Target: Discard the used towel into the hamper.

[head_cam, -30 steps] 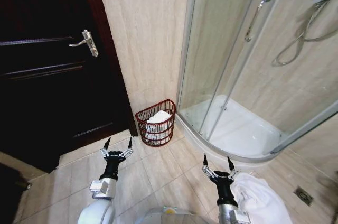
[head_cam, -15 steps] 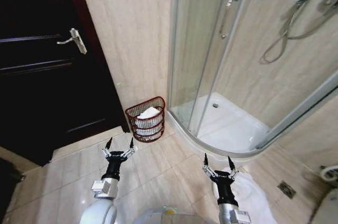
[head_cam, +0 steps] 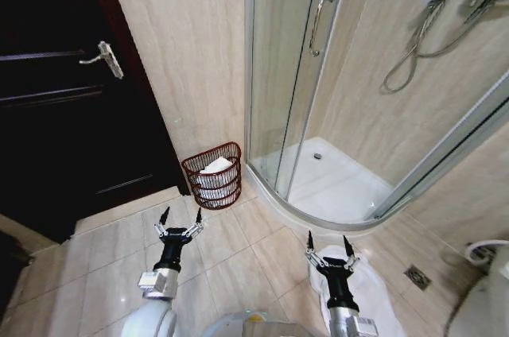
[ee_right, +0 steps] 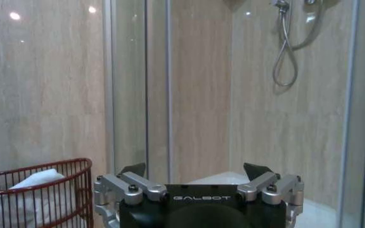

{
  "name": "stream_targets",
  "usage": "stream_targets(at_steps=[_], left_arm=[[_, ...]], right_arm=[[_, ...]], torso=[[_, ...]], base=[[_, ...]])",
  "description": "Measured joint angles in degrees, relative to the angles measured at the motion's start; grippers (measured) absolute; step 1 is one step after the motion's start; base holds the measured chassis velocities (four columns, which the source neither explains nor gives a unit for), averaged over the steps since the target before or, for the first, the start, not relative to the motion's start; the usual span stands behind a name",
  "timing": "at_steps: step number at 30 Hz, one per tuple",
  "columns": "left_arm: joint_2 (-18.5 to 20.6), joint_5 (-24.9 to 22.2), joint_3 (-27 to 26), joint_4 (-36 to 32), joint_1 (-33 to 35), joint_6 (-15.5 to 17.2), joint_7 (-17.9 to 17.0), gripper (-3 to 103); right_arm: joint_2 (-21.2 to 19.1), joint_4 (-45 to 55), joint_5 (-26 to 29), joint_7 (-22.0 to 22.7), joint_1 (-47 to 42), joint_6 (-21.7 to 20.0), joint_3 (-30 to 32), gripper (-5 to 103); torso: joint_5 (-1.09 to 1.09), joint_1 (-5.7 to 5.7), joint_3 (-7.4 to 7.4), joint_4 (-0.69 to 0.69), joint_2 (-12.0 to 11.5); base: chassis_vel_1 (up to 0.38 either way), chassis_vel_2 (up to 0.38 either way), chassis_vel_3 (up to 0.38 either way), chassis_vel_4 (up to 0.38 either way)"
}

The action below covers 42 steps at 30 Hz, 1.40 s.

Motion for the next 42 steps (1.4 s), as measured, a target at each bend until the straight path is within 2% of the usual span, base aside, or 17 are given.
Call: stream_targets(at_steps=[11,20,34,42], left_arm=[[0.0,0.0,0.0,0.3,-0.1,-0.7,-0.1,100],[-0.1,0.2,0.8,0.0,-0.6,-0.5,-0.1,100],[0.0,0.6,1.3,1.3,-2.2,0.3,0.0,100],[1.1,-1.5,0.1,2.1,-2.2,2.5,2.7,100]], right_arm=[[0.3,-0.6,-0.3,0.4,0.5,1.8,0.0,100],[-0.1,0.2,-0.1,1.3,0.9,1.8,0.4,100],[-1.0,-0.7,0.7,1.8,1.4,1.3,1.9,100],[-1.2,-2.0,1.0,0.8,2.1,0.1,3.2,100]], torso=[[0.03,-0.02,-0.01,0.01,0.0],[0.00,-0.18,-0.24,0.00,-0.4],[0.01,-1.66,-2.36,0.01,-4.0],[0.01,-2.44,-3.66,0.01,-6.1]], base=[[-0.076,-0.165,0.076,0.181],[-0.003,0.004,0.010,-0.004],[0.000,0.000,0.000,0.000],[0.000,0.000,0.000,0.000]])
